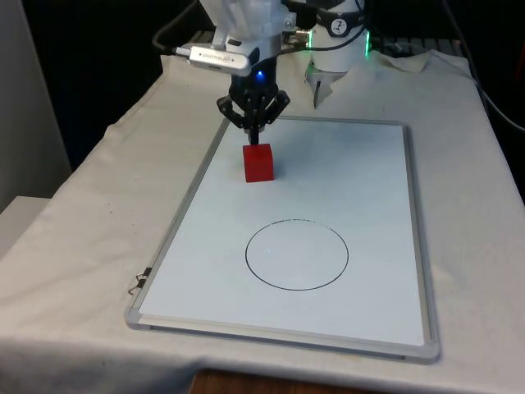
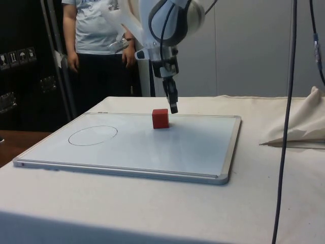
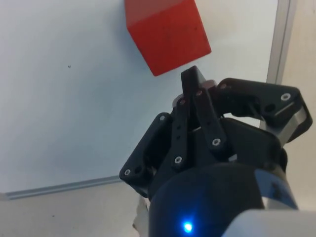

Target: Push the cube into the marked area.

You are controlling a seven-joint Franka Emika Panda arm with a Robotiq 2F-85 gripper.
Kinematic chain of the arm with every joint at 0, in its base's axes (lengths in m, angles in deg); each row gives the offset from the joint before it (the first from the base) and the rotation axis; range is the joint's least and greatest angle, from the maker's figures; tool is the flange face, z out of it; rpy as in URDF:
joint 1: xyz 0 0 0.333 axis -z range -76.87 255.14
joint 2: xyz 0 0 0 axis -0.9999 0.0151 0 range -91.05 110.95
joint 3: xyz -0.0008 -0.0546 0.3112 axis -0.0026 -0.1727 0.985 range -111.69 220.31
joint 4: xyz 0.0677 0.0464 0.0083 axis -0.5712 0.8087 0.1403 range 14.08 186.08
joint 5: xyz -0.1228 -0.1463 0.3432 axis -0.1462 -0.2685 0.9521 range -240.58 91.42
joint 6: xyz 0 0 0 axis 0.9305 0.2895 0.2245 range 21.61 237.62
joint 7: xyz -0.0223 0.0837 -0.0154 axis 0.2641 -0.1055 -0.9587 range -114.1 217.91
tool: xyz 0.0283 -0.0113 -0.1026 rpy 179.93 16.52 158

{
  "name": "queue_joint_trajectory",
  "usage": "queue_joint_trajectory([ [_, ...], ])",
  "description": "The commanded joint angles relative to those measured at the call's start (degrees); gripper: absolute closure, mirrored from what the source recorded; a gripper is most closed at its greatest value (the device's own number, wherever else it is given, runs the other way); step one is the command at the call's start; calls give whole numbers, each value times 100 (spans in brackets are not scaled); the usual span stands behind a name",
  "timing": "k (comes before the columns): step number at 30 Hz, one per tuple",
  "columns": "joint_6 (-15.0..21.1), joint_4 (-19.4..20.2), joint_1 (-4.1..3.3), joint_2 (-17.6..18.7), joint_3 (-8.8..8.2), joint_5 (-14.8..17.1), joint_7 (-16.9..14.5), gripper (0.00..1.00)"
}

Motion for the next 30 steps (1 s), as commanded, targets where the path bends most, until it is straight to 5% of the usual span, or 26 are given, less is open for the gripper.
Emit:
queue_joint_trajectory([
  [1, 120, 29, 17, -11, 29, 46, -57, 100],
  [14, 682, 149, 46, 6, 97, 109, -212, 100],
  [16, 630, 132, 0, 17, 34, 11, -120, 100],
  [17, 728, 138, 63, 11, 132, 183, -275, 100],
  [22, 773, 143, 63, 17, 160, 435, -458, 100],
  [23, 710, 132, 0, 23, 69, 315, -367, 100],
  [24, 773, 149, 63, 17, 166, 481, -493, 100],
  [30, 722, 132, 63, 40, 223, 848, -728, 100],
])
